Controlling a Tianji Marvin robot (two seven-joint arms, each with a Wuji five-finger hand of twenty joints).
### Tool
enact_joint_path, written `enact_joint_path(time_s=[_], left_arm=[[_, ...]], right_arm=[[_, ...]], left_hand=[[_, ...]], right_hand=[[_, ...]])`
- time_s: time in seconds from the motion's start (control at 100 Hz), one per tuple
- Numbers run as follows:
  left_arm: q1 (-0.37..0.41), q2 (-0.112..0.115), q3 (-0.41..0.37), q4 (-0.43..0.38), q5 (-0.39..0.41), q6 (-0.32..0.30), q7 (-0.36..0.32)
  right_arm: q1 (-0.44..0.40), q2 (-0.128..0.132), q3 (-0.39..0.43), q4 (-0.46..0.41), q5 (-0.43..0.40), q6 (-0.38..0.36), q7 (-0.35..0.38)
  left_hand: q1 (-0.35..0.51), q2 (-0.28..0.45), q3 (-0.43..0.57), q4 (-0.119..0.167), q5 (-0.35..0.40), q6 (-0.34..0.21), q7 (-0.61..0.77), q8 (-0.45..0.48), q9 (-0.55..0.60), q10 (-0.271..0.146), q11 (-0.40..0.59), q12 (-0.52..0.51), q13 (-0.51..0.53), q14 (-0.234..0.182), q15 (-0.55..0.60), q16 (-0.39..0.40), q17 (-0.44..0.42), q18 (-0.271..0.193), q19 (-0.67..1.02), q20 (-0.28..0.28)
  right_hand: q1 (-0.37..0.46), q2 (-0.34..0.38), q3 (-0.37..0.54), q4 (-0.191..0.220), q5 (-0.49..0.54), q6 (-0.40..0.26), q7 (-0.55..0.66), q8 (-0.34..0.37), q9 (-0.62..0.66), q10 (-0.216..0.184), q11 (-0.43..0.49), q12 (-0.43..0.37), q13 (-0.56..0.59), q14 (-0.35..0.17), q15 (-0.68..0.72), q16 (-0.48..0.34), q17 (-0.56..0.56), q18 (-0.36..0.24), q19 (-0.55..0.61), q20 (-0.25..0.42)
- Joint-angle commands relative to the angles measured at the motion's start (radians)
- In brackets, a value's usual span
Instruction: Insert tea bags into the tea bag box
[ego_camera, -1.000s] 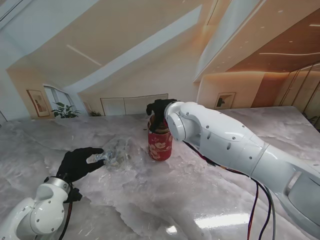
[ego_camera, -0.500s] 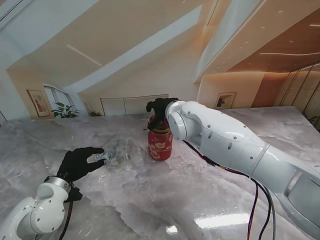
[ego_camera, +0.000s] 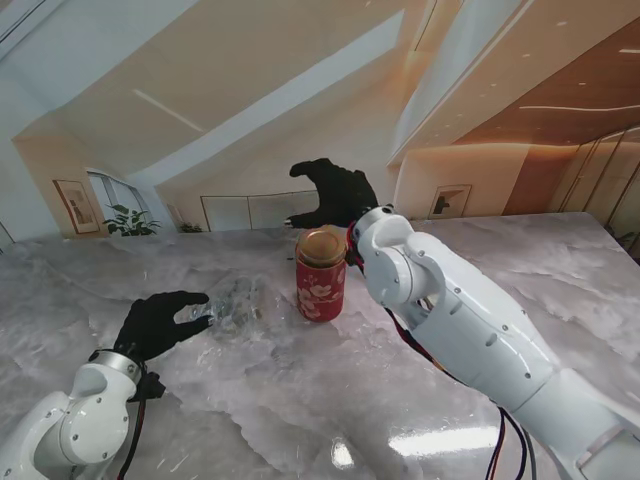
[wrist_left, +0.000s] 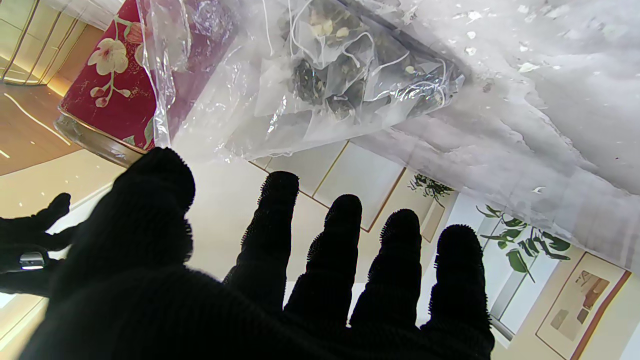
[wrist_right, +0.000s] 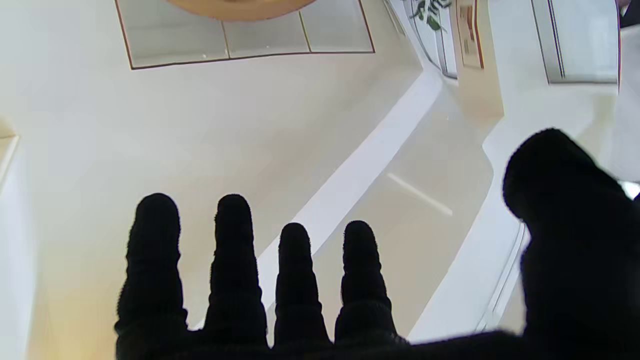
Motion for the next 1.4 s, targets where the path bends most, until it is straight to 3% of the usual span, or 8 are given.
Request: enact_joint_path(time_s=[0.0, 0.35, 0.53, 0.71, 0.93, 1.39], left_arm=[[-0.005, -0.003, -0.002, -0.003, -0.004, -0.014, -0.014], [-0.048, 0.001, -0.007, 0.006, -0.023, -0.068, -0.04], [-0.072, 0.004, 0.008, 0.013, -0.036, -0.072, -0.059], [-0.089, 0.005, 0.028, 0.018, -0.05, -0.056, -0.073], [-0.112, 0.006, 0.05, 0.023, -0.058, -0.043, -0.085], [-0.087, 0.005, 0.05, 0.009, -0.047, -0.024, -0.077]], right_arm=[[-0.055, 0.017, 0.01, -0.037, -0.012, 0.014, 0.045], [-0.369, 0.056, 0.268, -0.185, -0.079, -0.121, -0.037], [-0.505, 0.069, 0.374, -0.244, -0.111, -0.193, -0.057], [-0.601, 0.072, 0.438, -0.274, -0.107, -0.237, -0.072], [-0.646, 0.074, 0.471, -0.281, -0.11, -0.249, -0.073], [-0.685, 0.059, 0.423, -0.224, -0.099, -0.227, -0.168]], left_hand=[[0.022, 0.027, 0.006, -0.014, -0.001, -0.009, 0.0, 0.005, -0.007, -0.005, -0.002, -0.005, -0.022, 0.018, -0.001, 0.005, -0.005, 0.005, 0.012, 0.014], [0.011, 0.041, 0.001, -0.017, -0.019, 0.033, -0.021, -0.008, -0.011, -0.02, -0.003, -0.007, -0.016, -0.046, -0.011, -0.001, -0.006, -0.046, 0.004, 0.009], [0.011, 0.041, -0.002, -0.019, -0.016, 0.032, -0.025, -0.012, -0.012, -0.017, -0.002, -0.008, -0.016, -0.046, -0.014, -0.004, -0.008, -0.047, -0.001, 0.007], [0.013, 0.04, -0.003, -0.02, -0.015, 0.029, -0.024, -0.012, -0.014, -0.018, -0.003, -0.009, -0.018, -0.046, -0.017, -0.006, -0.011, -0.043, -0.007, 0.005], [0.012, 0.042, -0.005, -0.02, -0.017, 0.027, -0.024, -0.012, -0.016, -0.02, -0.004, -0.01, -0.019, -0.049, -0.02, -0.007, -0.012, -0.044, -0.011, 0.002], [0.013, 0.042, -0.005, -0.019, -0.017, 0.028, -0.024, -0.012, -0.018, -0.022, -0.005, -0.01, -0.021, -0.051, -0.022, -0.008, -0.013, -0.043, -0.014, 0.001]], right_hand=[[0.01, 0.021, 0.003, 0.005, -0.016, 0.021, 0.03, -0.015, -0.016, 0.006, 0.04, 0.02, -0.024, -0.021, 0.014, 0.002, -0.015, -0.018, -0.019, -0.032], [0.086, 0.101, -0.047, 0.027, 0.075, 0.079, 0.076, -0.049, -0.014, -0.007, 0.179, 0.066, -0.045, -0.121, 0.021, 0.009, -0.092, -0.207, -0.073, -0.115], [0.098, 0.131, -0.054, 0.035, 0.107, 0.092, 0.076, -0.062, 0.026, -0.039, 0.15, 0.05, -0.05, -0.152, -0.003, -0.002, -0.12, -0.263, -0.104, -0.159], [0.112, 0.128, -0.057, 0.037, 0.137, 0.082, 0.072, -0.073, 0.058, -0.054, 0.125, 0.044, -0.044, -0.163, -0.02, -0.01, -0.128, -0.266, -0.107, -0.181], [0.117, 0.134, -0.062, 0.039, 0.127, 0.078, 0.065, -0.077, 0.045, -0.06, 0.108, 0.041, -0.062, -0.17, -0.049, -0.024, -0.149, -0.268, -0.124, -0.195], [0.118, 0.152, -0.077, 0.043, 0.105, 0.06, 0.058, -0.08, 0.039, -0.067, 0.102, 0.041, -0.101, -0.162, -0.068, -0.033, -0.222, -0.222, -0.163, -0.205]])
